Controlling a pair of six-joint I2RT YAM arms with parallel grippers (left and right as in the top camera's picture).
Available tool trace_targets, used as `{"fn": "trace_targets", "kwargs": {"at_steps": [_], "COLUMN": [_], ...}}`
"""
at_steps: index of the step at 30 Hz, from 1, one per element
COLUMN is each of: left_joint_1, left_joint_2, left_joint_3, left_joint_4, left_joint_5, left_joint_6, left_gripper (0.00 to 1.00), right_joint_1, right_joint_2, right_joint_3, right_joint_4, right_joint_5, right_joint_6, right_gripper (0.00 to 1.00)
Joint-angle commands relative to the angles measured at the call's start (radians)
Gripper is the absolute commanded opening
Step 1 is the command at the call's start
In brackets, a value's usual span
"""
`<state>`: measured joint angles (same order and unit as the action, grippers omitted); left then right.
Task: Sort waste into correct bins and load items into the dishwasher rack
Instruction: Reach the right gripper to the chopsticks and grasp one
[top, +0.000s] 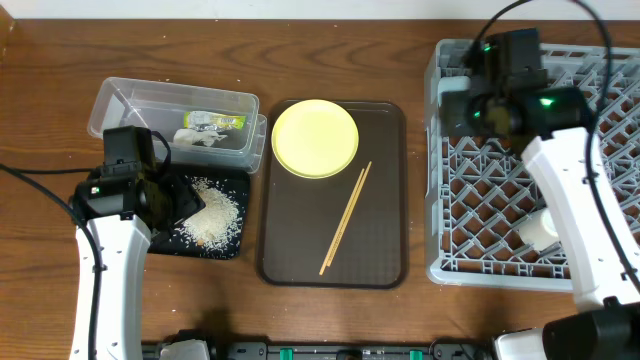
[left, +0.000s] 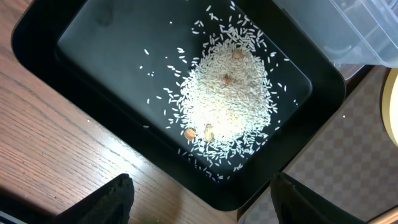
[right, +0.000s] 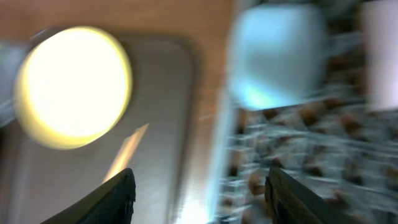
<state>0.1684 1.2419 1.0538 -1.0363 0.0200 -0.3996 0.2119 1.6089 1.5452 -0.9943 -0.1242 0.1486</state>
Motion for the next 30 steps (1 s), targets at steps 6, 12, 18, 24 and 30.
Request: {"fn": "trace_targets", "kwargs": {"at_steps": [6, 12, 18, 24, 30], "left_joint_1": [0.005, 0.005, 0.005, 0.005, 0.005], "left_joint_2": [-0.002, -0.002, -0.002, -0.002, -0.002], "left_joint_3": [-0.003, -0.003, -0.003, -0.003, -0.003], "left_joint_4": [-0.003, -0.003, -0.003, -0.003, -0.003], "left_joint_5": [-0.005, -0.005, -0.005, -0.005, -0.005], "left_joint_6": [-0.006, -0.006, -0.006, -0.006, -0.006], "left_gripper": [0.73, 0.73, 0.73, 0.74, 0.74], "right_joint_1": [0.189, 0.302, 0.396, 0.445, 0.460], "right_joint_2": [0.069, 0.172, 0.295, 0.391, 0.429], "right_joint_3": [-0.054, -0.056, -0.056, -0.057, -0.101], "right_joint_4": [0.022, 0.015, -0.029, -0.052, -0.034], "right_joint_5": [-0.112, -0.080, 0.025, 0.076, 0.094], "right_joint_6": [0.081, 0.240, 0.418, 0.499, 0.536], "right_gripper": [0.66, 0.65, 0.66, 0.67, 0.67]}}
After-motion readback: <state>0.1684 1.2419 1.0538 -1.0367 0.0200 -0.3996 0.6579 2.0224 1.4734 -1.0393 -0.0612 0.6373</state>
